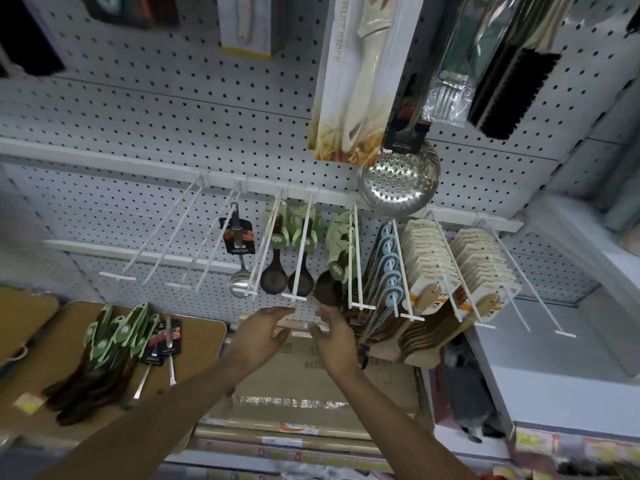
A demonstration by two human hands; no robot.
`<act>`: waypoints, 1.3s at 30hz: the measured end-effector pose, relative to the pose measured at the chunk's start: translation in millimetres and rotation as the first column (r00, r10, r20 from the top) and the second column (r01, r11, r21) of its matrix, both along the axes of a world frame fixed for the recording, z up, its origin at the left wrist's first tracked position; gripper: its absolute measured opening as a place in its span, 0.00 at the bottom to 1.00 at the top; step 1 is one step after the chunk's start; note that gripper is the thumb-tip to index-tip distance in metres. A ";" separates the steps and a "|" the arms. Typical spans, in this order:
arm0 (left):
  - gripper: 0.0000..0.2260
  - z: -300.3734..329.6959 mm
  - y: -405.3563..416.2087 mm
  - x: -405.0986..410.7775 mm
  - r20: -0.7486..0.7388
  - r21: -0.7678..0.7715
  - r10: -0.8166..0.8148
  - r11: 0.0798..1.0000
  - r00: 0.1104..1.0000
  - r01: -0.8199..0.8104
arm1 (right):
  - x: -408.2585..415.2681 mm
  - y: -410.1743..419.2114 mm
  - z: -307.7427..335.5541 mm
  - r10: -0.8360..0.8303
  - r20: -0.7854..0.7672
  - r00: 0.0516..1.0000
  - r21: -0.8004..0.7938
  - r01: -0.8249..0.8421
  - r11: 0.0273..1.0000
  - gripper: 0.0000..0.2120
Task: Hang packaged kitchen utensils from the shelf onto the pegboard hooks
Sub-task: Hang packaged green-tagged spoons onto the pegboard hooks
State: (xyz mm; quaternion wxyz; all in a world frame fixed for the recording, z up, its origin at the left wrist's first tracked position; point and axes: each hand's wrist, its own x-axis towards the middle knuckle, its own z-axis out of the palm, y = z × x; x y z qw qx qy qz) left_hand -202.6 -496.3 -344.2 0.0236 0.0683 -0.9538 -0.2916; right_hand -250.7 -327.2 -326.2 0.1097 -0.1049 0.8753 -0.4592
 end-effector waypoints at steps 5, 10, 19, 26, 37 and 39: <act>0.19 11.9 -58.3 45.5 -0.077 -0.103 -0.029 0.994 0.997 0.021 | -0.9 -2.3 3.2 0.366 -0.220 0.904 0.264 -0.306 0.915 0.21; 0.20 28.1 -108.4 87.7 -0.168 -0.172 -0.044 0.985 0.985 0.014 | 5.8 -31.2 17.0 0.576 -0.315 0.754 0.362 -0.466 0.808 0.23; 0.24 59.1 -189.9 158.2 -0.230 -0.229 0.026 0.970 0.973 -0.080 | 47.3 -125.0 37.7 0.744 -0.384 0.547 0.424 -0.612 0.668 0.25; 0.28 63.7 -269.1 220.9 -0.210 -0.253 0.018 0.965 0.977 -0.073 | 99.0 -218.4 43.3 0.806 -0.343 0.482 0.456 -0.665 0.592 0.27; 0.23 28.1 -408.6 302.8 -0.126 -0.228 0.022 0.972 0.992 -0.051 | 177.7 -364.1 27.1 0.832 -0.282 0.477 0.505 -0.664 0.552 0.27; 0.23 16.8 -428.3 311.9 -0.093 -0.223 0.018 0.974 0.995 -0.038 | 185.1 -386.3 16.0 0.839 -0.240 0.489 0.519 -0.666 0.537 0.27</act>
